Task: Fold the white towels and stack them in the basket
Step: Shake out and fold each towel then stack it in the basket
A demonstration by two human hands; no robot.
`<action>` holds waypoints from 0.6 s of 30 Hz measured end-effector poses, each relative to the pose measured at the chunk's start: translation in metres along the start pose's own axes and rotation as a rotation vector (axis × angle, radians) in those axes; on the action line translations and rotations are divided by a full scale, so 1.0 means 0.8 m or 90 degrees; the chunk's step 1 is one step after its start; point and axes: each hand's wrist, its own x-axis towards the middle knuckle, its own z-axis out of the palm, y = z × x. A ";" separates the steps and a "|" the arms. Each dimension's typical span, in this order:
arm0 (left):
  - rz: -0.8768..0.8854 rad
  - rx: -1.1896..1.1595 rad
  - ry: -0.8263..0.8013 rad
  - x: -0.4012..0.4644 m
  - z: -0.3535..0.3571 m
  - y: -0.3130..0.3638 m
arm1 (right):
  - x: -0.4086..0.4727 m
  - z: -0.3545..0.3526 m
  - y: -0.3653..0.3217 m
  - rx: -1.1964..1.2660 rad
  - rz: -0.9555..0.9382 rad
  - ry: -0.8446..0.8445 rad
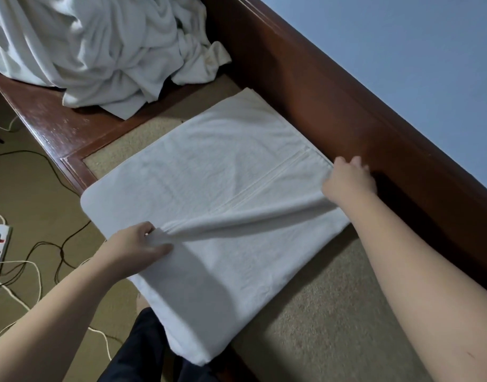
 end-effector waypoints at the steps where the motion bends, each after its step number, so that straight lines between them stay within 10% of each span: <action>1: -0.003 0.002 0.005 -0.006 -0.001 -0.006 | 0.005 -0.003 -0.015 -0.012 -0.075 0.014; 7: 0.029 -0.005 0.047 -0.027 0.005 -0.028 | 0.034 0.004 -0.079 -0.108 -0.476 -0.129; 18: 0.087 -0.190 0.002 -0.046 0.003 -0.077 | 0.089 -0.041 -0.075 -0.134 -0.424 -0.099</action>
